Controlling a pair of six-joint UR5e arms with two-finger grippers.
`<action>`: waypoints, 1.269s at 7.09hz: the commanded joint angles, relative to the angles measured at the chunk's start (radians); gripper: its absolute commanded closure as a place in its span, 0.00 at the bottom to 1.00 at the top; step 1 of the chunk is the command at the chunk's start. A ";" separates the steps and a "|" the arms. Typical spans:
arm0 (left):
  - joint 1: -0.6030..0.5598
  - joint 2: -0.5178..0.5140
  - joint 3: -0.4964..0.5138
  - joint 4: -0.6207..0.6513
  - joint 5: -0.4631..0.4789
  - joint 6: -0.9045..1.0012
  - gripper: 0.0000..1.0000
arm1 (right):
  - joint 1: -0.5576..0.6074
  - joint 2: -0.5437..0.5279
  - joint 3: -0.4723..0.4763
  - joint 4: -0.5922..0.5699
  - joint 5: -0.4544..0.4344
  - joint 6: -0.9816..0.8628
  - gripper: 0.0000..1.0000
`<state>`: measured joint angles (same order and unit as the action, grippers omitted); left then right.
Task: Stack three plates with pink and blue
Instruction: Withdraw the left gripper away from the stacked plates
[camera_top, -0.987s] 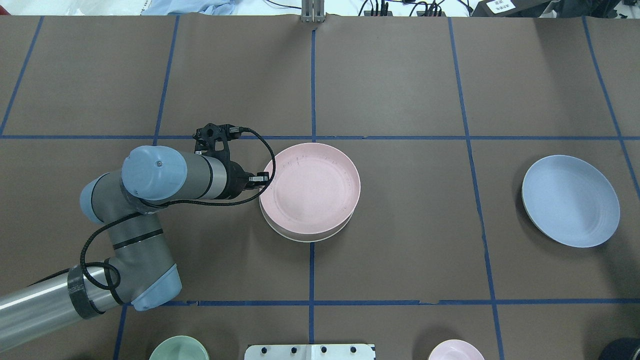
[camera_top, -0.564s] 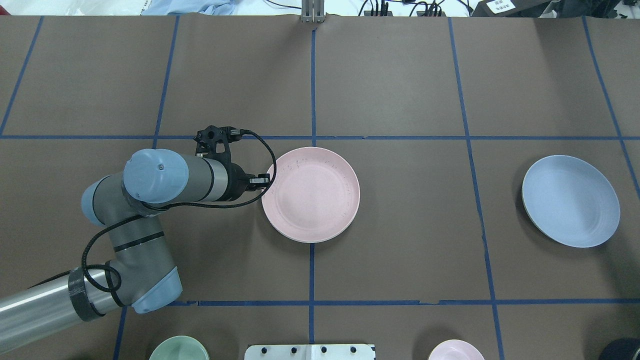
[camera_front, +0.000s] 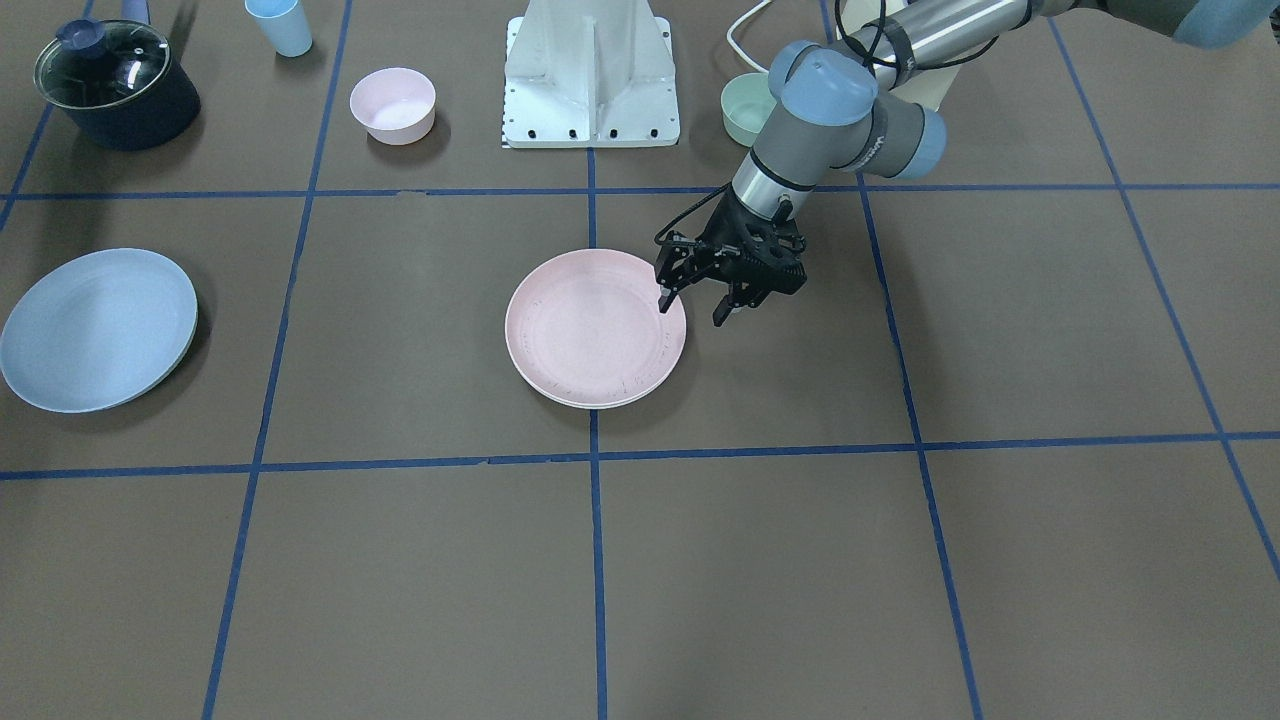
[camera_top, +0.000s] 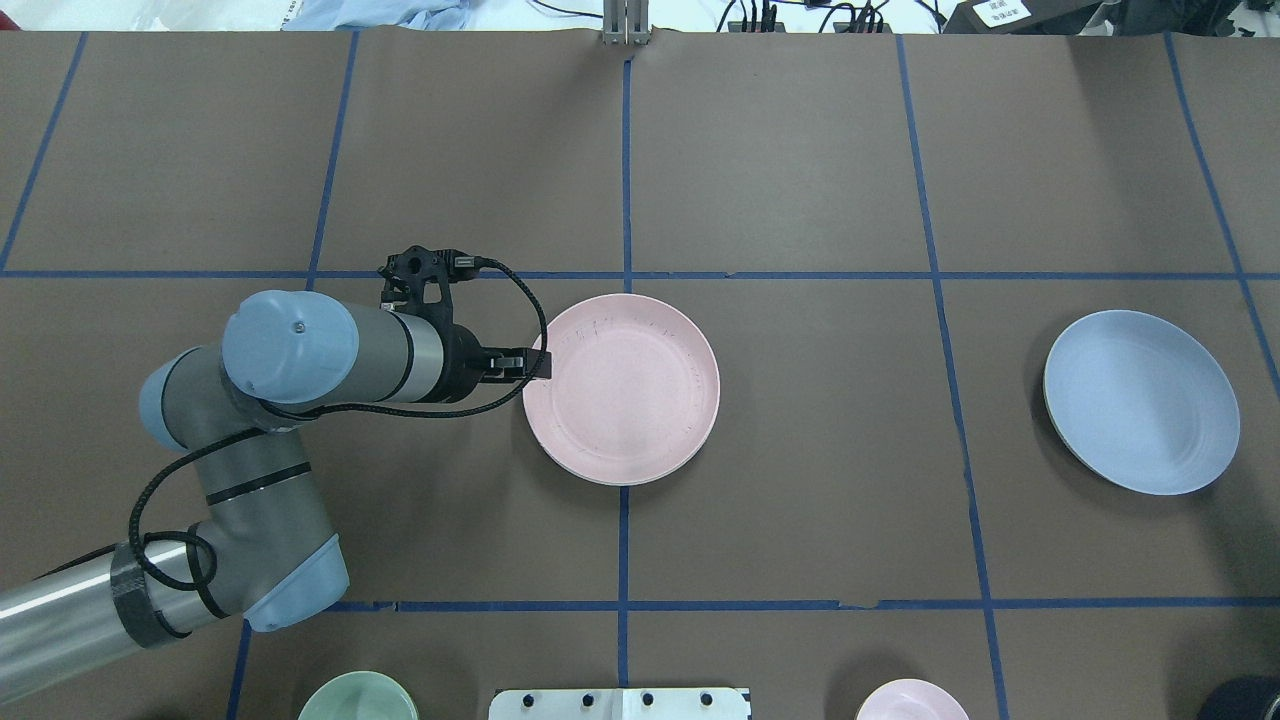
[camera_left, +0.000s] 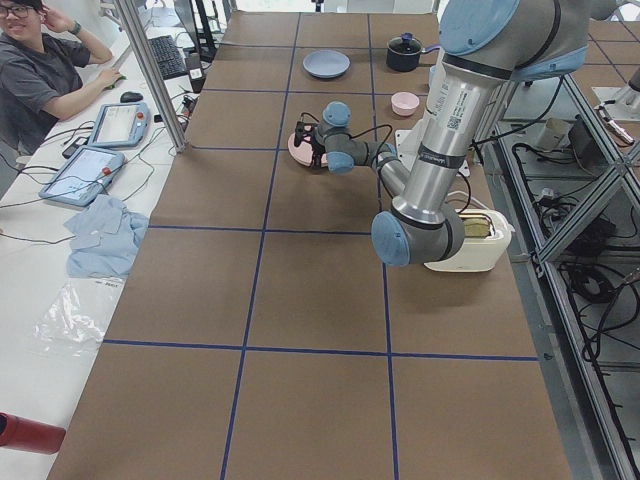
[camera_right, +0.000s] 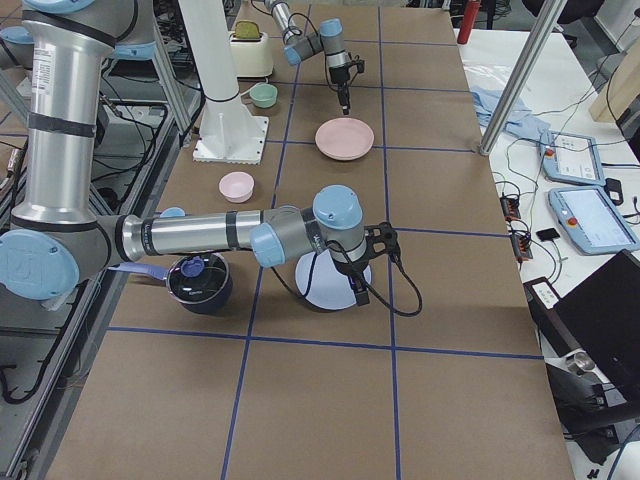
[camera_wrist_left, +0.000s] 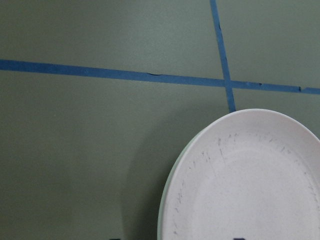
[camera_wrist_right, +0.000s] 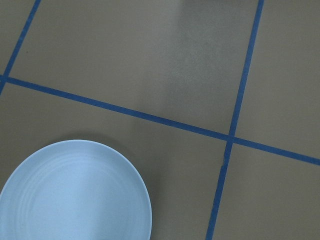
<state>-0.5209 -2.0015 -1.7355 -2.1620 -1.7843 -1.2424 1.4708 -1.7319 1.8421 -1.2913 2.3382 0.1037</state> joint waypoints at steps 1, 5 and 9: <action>-0.056 0.094 -0.212 0.181 -0.062 0.172 0.00 | -0.065 -0.009 0.003 0.085 -0.003 0.182 0.00; -0.257 0.216 -0.312 0.281 -0.170 0.544 0.00 | -0.303 -0.195 -0.058 0.516 -0.207 0.527 0.01; -0.261 0.216 -0.320 0.280 -0.165 0.544 0.00 | -0.426 -0.179 -0.239 0.756 -0.309 0.616 0.12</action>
<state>-0.7815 -1.7861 -2.0539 -1.8813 -1.9503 -0.6985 1.0754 -1.9154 1.6301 -0.5588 2.0525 0.7096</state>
